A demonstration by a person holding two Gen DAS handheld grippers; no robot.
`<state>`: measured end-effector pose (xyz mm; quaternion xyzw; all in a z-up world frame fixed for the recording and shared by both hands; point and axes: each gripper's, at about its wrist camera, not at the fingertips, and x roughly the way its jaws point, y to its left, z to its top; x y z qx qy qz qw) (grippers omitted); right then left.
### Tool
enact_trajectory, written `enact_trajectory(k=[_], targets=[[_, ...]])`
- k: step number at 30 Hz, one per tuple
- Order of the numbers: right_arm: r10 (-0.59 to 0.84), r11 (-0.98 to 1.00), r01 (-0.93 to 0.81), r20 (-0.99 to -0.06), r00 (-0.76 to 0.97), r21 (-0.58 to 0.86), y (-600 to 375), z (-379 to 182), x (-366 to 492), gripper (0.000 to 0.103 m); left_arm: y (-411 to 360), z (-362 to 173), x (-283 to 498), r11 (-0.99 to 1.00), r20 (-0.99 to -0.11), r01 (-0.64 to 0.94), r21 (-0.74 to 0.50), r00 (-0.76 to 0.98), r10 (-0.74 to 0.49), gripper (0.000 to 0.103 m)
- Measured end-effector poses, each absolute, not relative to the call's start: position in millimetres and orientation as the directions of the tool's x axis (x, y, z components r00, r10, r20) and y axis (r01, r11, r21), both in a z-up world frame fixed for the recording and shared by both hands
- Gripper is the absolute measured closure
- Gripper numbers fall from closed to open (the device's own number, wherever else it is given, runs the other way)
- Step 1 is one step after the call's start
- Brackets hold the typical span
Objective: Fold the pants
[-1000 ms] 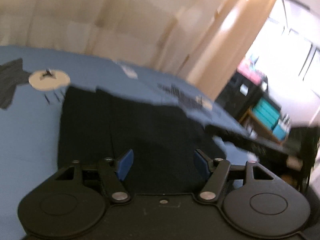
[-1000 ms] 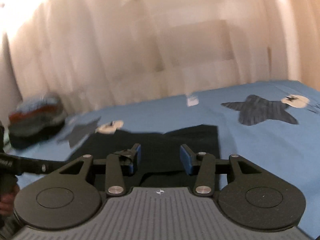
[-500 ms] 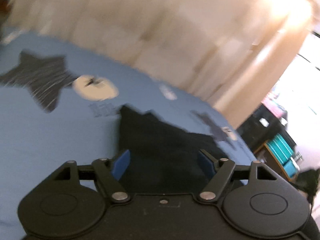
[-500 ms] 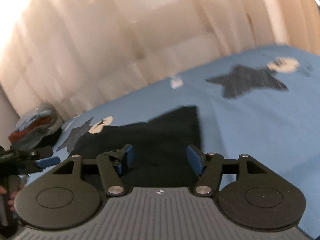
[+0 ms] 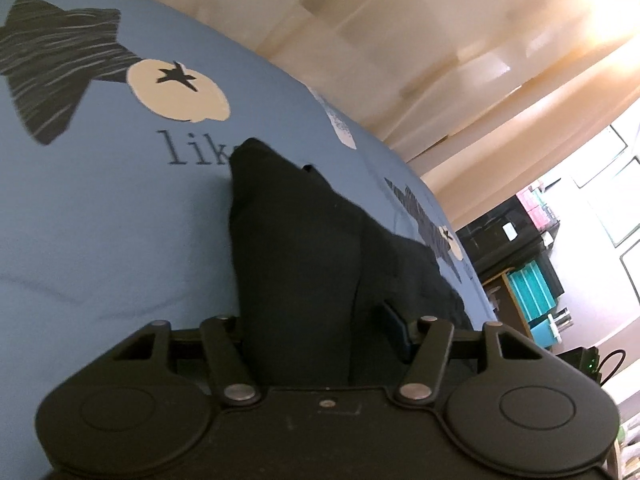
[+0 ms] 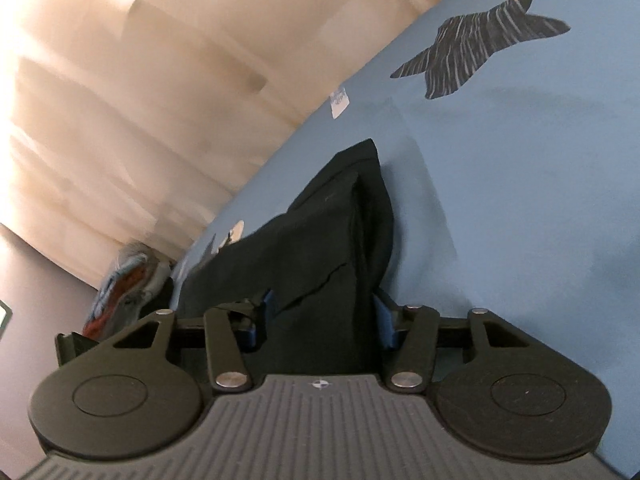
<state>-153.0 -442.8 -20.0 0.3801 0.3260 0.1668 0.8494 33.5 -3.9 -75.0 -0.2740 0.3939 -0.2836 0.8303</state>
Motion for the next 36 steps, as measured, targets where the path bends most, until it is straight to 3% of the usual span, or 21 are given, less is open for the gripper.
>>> enact_trajectory(k=[8,9,12,15,23,31,36], targets=[[0.572,0.666,-0.07,-0.448,0.686,0.743,-433.1,-16.4,-160.3,0.032,-0.4,-74.5,32.7,0.682,-0.51,0.255,-0.685,0.501,-0.699,0.0],[0.572,0.656,-0.058,-0.445,0.689,0.753,-433.9,-17.7,-158.3,0.035,-1.2,-75.9,36.2,0.677,-0.506,0.236,-0.698,0.507,-0.698,0.0],[0.531,0.623,0.027,-0.448,0.719,0.782,-432.1,-22.1,-148.6,0.061,-15.9,-71.5,40.7,0.712,-0.533,0.242,-0.659,0.519,-0.669,0.0],[0.536,0.629,0.016,-0.448,0.716,0.777,-424.9,-7.4,-146.3,0.07,-23.4,-52.4,35.0,0.738,-0.532,0.29,-0.609,0.54,-0.652,0.003],[0.535,0.614,-0.11,-0.31,0.786,0.781,-457.0,61.4,-133.8,0.072,-53.4,21.4,44.3,0.688,-0.396,0.425,-0.588,0.591,-0.703,0.005],[0.423,0.737,-0.16,-0.264,0.867,0.656,-515.4,143.2,-93.5,0.072,-141.3,89.8,94.6,0.657,-0.296,0.537,-0.529,0.609,-0.736,0.005],[0.338,0.804,-0.136,-0.257,0.905,0.578,-568.8,178.7,-50.4,0.072,-211.6,108.9,145.8,0.662,-0.277,0.565,-0.492,0.619,-0.735,0.005]])
